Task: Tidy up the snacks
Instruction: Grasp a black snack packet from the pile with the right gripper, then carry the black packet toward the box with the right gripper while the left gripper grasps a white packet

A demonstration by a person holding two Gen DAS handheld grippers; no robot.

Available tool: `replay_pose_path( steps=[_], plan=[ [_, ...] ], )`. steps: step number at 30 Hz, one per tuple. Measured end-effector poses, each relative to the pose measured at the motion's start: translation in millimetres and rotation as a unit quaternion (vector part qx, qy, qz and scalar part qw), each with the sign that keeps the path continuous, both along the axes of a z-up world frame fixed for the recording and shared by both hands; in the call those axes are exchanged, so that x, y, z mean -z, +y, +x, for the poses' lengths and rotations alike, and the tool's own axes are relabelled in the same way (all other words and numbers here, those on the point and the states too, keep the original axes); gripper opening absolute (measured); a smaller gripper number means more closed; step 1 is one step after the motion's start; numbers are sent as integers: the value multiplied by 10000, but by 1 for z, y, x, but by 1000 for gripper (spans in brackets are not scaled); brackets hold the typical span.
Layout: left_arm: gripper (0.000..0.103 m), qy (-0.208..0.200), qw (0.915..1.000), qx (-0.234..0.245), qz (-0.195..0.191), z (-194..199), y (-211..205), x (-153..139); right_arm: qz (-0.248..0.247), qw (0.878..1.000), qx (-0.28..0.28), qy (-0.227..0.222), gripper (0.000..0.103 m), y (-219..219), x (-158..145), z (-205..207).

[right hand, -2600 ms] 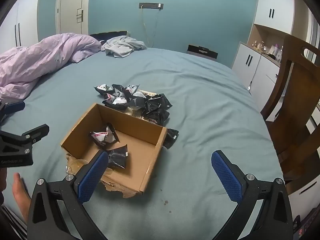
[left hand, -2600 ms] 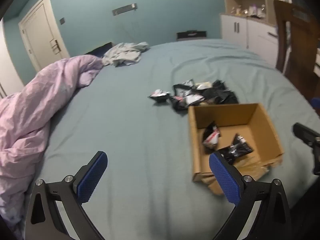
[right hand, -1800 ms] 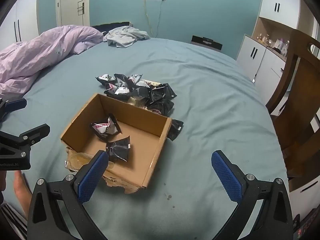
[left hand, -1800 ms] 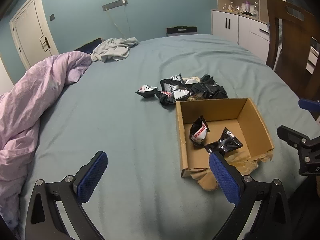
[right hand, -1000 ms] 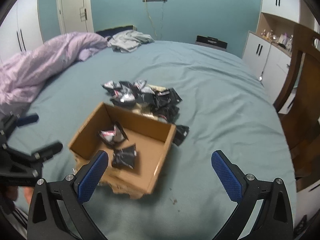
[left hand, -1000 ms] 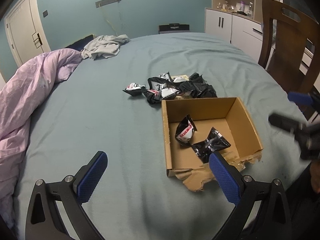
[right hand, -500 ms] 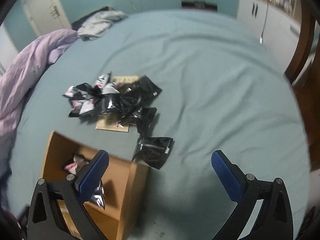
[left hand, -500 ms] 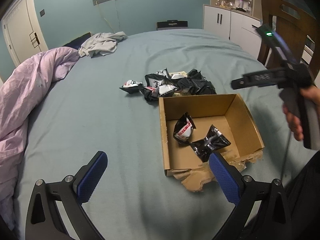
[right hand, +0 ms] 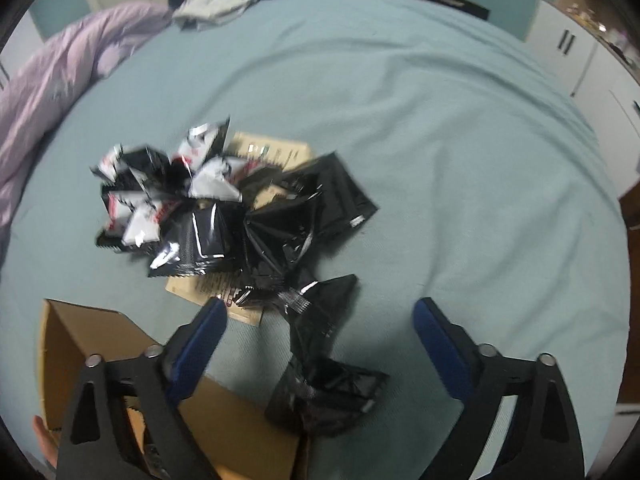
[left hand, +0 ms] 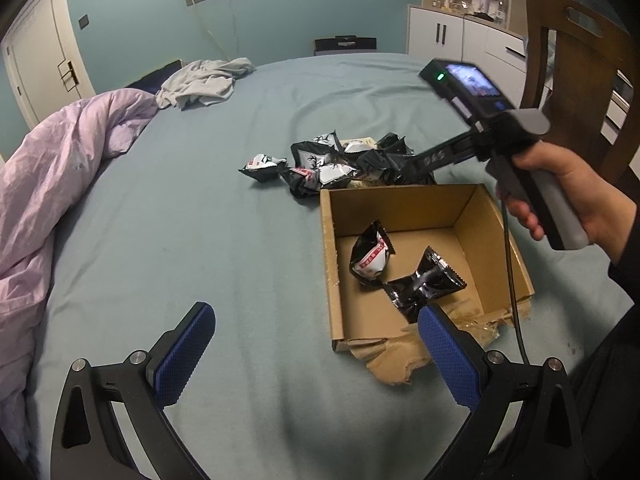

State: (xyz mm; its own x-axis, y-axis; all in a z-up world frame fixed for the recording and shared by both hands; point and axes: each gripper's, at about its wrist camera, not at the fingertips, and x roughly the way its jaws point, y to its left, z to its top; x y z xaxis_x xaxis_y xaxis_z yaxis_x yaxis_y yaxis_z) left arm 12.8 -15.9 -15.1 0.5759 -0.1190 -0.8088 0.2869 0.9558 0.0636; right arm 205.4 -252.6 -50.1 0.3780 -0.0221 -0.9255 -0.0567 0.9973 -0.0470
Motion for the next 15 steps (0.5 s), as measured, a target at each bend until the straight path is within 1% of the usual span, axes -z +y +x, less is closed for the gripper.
replay_pose_path(
  steps=[1,2,3,5,6,7,8,11,12,15],
  plan=[
    [103,11,10000,-5,-12,1,0,1,-53,9999,-75,126,79,3,9,5],
    [103,22,10000,-8,-24,2,1,1,-98,9997,-131,194,76,5,15,9],
    [103,30,10000,-7,-33,2,1,1,-122,9996,-157,192,65,6,17,12],
    [103,42,10000,-1,-41,3,1,2,-98,9997,-163,180,60,5,19,17],
    [103,44,10000,1,-41,2,1,3,-59,9997,-173,191,51,5,19,19],
    [103,49,10000,4,-49,3,2,3,-72,9996,-146,229,29,4,22,22],
    [103,55,10000,0,-57,4,2,3,-94,9994,-133,309,23,2,25,22],
    [103,77,9999,-18,-115,7,5,4,-33,9994,-151,294,18,2,24,16],
    [103,68,9999,-37,-136,9,6,3,-9,9996,-159,244,14,2,20,13],
    [103,63,9996,-141,-225,21,12,-3,103,9998,-148,-45,12,3,-9,-1]
  ],
)
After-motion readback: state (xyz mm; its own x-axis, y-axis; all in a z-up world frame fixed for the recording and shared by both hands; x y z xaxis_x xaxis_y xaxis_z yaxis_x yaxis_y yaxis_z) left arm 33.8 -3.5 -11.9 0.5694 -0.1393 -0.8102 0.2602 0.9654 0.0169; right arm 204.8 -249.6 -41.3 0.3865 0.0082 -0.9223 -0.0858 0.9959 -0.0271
